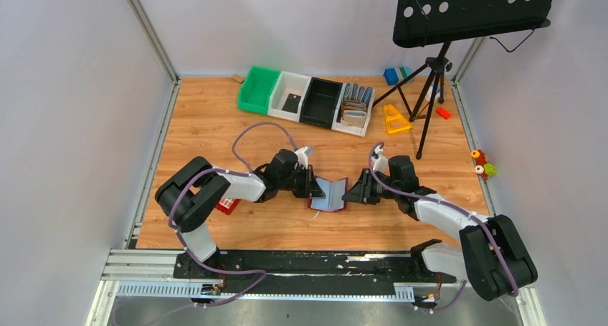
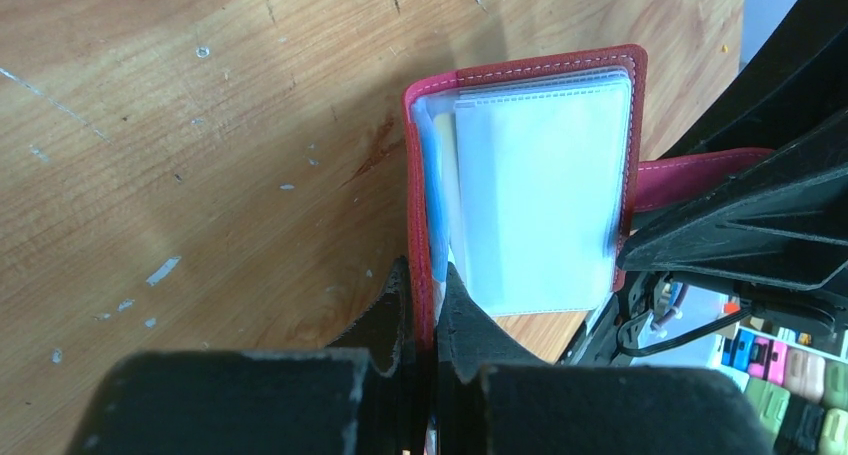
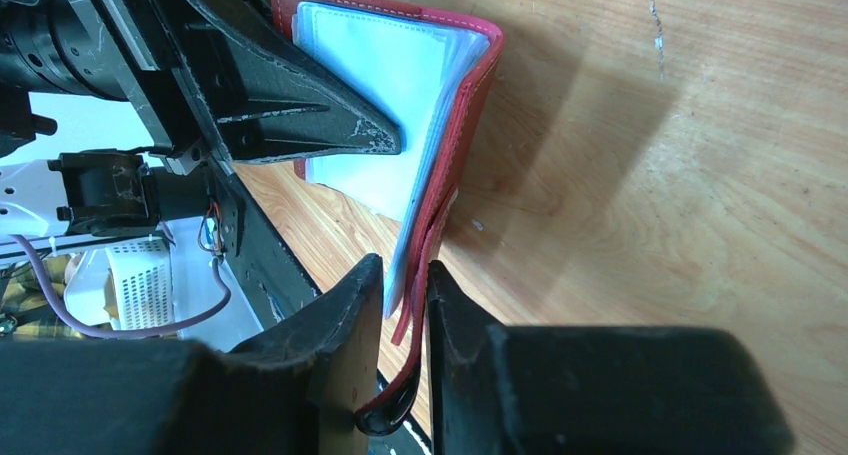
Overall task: Take the credit cards out of the card holder
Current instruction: Remove the credit card from the card holder.
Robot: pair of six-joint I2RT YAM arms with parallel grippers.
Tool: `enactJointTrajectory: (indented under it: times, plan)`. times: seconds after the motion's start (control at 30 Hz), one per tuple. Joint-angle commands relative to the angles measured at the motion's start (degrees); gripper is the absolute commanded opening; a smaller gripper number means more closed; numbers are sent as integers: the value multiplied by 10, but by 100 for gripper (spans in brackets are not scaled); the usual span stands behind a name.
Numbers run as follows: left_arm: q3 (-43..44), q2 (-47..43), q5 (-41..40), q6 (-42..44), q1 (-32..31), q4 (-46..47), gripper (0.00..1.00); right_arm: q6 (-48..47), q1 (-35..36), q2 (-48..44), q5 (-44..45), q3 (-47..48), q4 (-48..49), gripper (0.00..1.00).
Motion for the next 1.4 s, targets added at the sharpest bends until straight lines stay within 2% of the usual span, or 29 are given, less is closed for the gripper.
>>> enactJointTrajectory:
  times: [0.0,0.2,0.57,0.87,1.17,1.37]
  plan:
    - [19,-7,-9,16,-7,-5,0,-11,-1,5,-11,11,10,22]
    - [26,-5,-11,17,-14,-11,0,-7,0,10,-14,10,17,7]
    - [35,8,-4,12,-22,-2,1,-15,4,27,2,23,-2,8]
    - [39,15,-3,12,-25,-3,1,-26,19,69,20,43,-22,15]
    - [39,15,-1,13,-27,-2,0,-26,31,68,28,58,-33,35]
    - [39,13,1,12,-29,1,0,-31,39,97,39,67,-42,36]
